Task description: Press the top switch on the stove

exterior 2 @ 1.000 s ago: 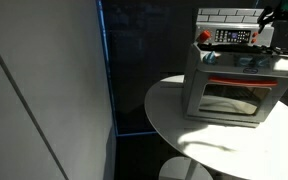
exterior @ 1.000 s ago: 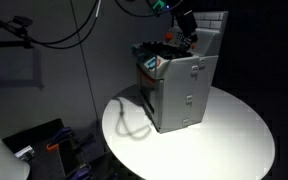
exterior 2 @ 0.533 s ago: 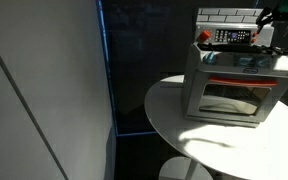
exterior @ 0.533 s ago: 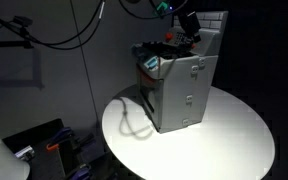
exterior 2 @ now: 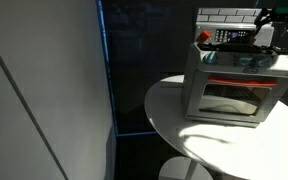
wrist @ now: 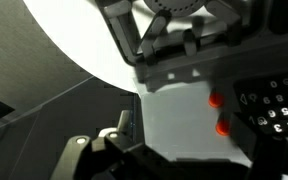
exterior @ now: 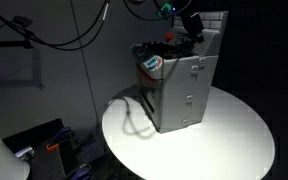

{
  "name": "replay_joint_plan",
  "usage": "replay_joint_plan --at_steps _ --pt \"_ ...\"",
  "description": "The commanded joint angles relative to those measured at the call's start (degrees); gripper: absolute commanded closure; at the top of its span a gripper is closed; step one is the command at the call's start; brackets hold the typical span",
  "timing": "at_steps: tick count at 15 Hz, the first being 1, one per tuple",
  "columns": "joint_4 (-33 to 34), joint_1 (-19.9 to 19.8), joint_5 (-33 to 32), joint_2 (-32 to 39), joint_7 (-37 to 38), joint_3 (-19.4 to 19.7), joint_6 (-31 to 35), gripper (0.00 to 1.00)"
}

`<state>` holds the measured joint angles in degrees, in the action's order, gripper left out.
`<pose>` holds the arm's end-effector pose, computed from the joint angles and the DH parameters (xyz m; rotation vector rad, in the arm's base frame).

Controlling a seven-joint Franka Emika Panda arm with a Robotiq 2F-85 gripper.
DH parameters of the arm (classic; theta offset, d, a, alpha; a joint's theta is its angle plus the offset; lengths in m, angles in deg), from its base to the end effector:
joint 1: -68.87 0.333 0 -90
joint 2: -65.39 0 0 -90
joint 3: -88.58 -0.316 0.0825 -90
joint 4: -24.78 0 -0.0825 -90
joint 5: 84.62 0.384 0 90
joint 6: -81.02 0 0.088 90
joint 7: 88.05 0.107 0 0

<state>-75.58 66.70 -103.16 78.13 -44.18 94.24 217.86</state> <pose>0.6535 -0.0878 0.4869 2.7318 -1.0043 0.7112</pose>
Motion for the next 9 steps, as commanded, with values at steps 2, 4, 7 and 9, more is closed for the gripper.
replay_joint_plan --at_steps 2,4,7,9 --pt "2.7 1.1 0.6 1.7 0.8 1.2 -0.6 0.0" --pt "2.8 1.2 0.8 1.8 0.9 1.3 -0.7 0.0" --pt "2.9 1.4 0.8 2.1 0.9 1.5 -0.6 0.0" --pt "3.1 1.5 0.9 2.2 0.8 1.6 -0.6 0.0"
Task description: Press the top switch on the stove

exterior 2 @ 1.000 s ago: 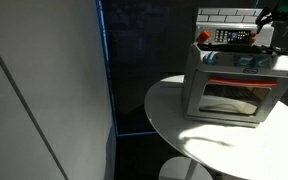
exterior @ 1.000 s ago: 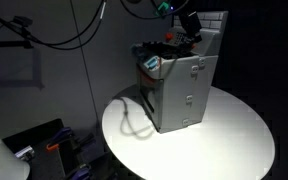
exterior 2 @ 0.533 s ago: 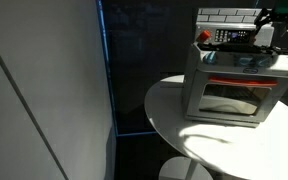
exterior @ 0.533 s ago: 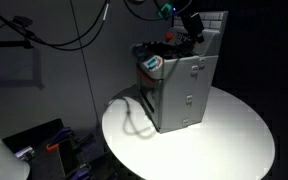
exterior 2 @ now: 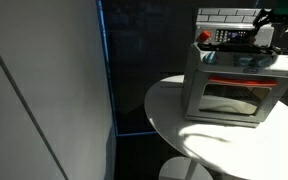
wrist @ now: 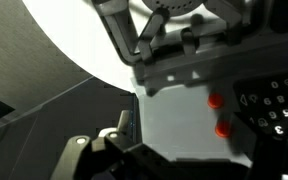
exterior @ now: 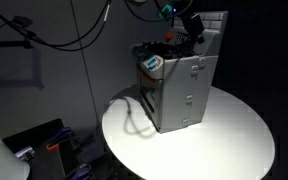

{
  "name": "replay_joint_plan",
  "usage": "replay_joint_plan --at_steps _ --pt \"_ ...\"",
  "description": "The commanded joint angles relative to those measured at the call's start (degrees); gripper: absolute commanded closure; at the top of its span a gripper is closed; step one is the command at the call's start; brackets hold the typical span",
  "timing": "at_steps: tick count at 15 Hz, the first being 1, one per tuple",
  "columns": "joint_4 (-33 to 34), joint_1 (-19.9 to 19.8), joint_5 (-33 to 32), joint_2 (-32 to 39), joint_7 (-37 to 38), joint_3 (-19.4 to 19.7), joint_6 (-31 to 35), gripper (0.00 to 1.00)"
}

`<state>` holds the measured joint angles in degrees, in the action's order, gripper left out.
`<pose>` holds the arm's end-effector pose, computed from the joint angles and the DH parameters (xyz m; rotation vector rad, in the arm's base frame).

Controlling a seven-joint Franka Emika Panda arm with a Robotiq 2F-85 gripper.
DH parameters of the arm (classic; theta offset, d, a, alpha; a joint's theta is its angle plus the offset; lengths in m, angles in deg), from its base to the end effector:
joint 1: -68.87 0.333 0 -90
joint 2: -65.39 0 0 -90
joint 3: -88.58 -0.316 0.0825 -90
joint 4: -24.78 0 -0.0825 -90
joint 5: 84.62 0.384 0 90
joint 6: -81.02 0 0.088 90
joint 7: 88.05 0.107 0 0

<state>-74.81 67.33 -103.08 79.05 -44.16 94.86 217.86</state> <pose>0.6579 -0.0872 0.4833 2.7300 -1.0024 0.7083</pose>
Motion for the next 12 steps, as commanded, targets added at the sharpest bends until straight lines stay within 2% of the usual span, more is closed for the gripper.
replay_joint_plan --at_steps 1,12 --pt "2.4 0.9 0.8 1.3 0.8 1.0 -0.6 0.0" --pt "3.5 0.9 0.4 2.5 1.1 1.5 -0.6 0.0"
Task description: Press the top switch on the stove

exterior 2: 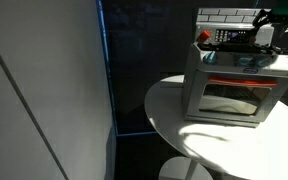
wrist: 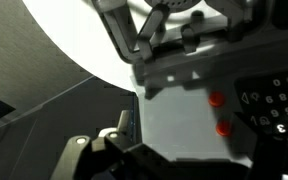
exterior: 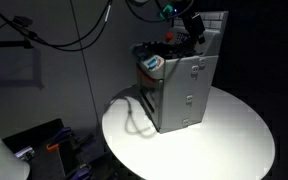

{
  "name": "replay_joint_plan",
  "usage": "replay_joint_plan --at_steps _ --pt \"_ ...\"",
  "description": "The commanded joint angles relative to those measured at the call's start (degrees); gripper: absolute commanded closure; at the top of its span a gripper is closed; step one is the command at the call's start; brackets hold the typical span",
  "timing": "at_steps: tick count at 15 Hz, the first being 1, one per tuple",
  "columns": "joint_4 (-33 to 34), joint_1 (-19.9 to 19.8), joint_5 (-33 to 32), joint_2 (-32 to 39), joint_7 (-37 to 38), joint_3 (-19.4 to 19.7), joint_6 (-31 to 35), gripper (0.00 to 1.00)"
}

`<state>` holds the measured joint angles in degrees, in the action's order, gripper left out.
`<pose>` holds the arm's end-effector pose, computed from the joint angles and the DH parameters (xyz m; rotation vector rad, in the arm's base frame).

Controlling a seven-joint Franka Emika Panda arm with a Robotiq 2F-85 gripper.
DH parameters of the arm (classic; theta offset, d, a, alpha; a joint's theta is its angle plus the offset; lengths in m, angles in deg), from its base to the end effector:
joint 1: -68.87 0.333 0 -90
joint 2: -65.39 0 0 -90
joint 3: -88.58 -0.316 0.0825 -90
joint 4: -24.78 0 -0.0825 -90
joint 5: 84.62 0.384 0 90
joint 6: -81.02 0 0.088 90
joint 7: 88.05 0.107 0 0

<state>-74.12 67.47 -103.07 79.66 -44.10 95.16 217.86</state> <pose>0.6609 -0.0889 0.4825 2.7258 -1.0057 0.7107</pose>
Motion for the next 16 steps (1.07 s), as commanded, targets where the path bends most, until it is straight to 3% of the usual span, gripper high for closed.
replay_joint_plan --at_steps 1,9,16 --pt "3.0 0.8 0.4 2.1 1.1 1.3 -0.6 0.0" --pt "4.0 1.0 0.3 3.2 1.6 1.8 -0.6 0.0" --pt "2.0 1.2 0.8 -0.2 0.7 1.4 -1.8 0.0"
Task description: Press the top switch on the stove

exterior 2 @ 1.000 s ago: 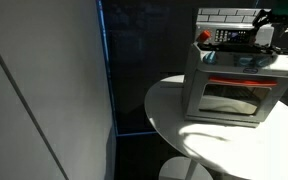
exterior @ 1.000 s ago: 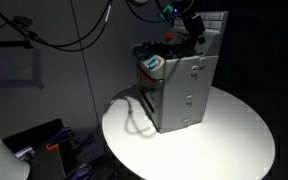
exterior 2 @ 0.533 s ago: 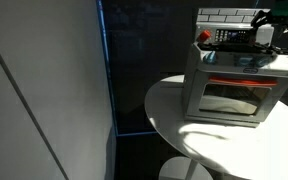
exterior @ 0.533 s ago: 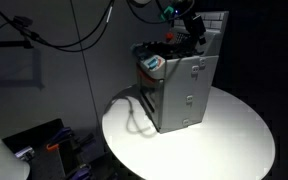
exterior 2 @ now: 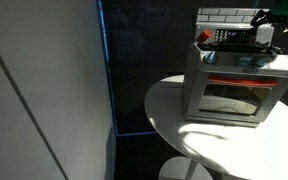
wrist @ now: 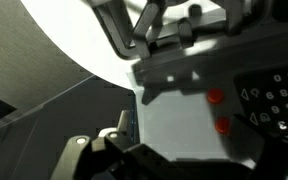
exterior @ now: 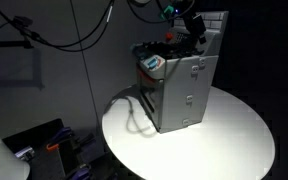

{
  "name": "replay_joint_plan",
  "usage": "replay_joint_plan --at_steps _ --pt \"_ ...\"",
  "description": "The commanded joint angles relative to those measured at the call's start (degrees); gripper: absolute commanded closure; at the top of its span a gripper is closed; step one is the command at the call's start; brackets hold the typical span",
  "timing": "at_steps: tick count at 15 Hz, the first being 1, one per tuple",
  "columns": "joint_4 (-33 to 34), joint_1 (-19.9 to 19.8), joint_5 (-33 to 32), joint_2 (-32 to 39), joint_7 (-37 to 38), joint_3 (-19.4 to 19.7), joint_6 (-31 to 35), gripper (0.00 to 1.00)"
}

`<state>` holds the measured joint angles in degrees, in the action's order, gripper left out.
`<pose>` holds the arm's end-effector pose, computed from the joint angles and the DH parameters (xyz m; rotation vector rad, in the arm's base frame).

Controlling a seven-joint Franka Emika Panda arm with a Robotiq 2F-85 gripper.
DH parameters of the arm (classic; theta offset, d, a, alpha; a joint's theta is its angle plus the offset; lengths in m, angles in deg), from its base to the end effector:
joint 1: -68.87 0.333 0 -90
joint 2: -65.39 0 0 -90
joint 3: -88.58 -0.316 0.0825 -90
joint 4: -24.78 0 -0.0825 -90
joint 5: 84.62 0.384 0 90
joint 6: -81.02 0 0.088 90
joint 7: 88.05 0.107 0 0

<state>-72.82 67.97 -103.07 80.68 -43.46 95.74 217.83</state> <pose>0.6665 -0.0894 0.4823 2.7171 -1.0200 0.7200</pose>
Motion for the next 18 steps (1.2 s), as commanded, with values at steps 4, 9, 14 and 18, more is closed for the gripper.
replay_joint_plan --at_steps 4,9,14,18 --pt "0.0 0.5 1.7 -4.1 -1.0 0.3 -4.9 0.0" --pt "0.3 -0.2 6.8 -6.9 -5.7 -1.2 -12.3 0.0" --pt "1.3 -0.6 13.8 -8.8 -14.2 -2.3 -21.1 0.0" --pt "2.8 -0.7 16.9 -10.0 -19.4 -2.6 -29.6 0.0"
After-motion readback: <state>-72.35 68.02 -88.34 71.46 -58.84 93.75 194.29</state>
